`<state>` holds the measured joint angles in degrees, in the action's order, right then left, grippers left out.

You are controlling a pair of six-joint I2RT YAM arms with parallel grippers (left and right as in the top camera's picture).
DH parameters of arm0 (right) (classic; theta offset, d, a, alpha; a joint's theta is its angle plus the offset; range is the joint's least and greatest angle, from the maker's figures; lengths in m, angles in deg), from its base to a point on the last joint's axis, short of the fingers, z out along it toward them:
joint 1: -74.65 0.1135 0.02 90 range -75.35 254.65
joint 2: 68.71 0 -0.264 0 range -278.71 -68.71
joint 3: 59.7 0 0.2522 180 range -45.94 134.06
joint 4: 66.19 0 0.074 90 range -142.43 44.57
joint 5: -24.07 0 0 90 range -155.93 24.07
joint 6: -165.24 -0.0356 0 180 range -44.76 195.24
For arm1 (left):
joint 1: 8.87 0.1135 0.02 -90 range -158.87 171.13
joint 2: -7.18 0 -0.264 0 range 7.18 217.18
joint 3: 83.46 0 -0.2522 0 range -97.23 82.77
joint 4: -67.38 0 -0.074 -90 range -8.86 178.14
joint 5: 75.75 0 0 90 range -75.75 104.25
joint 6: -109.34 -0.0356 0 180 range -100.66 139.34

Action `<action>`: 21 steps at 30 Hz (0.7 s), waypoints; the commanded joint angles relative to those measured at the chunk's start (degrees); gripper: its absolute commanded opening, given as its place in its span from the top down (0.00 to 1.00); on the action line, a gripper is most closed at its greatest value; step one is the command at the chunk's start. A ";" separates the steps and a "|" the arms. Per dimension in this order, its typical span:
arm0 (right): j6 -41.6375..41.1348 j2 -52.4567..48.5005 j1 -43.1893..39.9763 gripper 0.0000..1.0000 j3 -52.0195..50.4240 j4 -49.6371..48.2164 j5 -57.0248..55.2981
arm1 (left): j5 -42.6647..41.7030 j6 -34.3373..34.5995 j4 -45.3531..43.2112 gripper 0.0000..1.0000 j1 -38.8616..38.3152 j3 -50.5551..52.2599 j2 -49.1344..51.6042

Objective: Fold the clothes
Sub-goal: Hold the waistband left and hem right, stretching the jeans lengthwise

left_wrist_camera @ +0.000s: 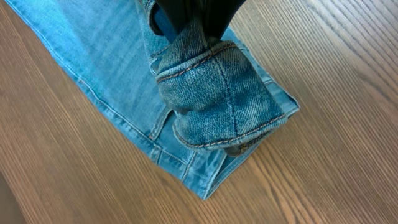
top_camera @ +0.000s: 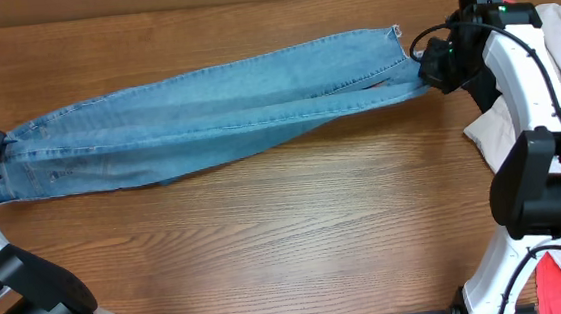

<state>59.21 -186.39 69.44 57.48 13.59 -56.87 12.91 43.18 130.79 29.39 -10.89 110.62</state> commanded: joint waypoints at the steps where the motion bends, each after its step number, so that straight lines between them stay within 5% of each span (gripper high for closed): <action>1: -0.70 -1.90 -1.16 0.96 2.03 0.07 -2.89 | 3.85 0.61 -1.27 0.96 0.26 -0.17 1.03; 21: -0.72 -2.89 -1.16 0.96 2.03 -1.44 -2.54 | 4.52 3.10 -11.72 0.96 -1.70 -0.17 13.03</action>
<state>58.71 -189.10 69.44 57.56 12.70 -56.24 13.65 43.79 120.47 26.92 -10.57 123.14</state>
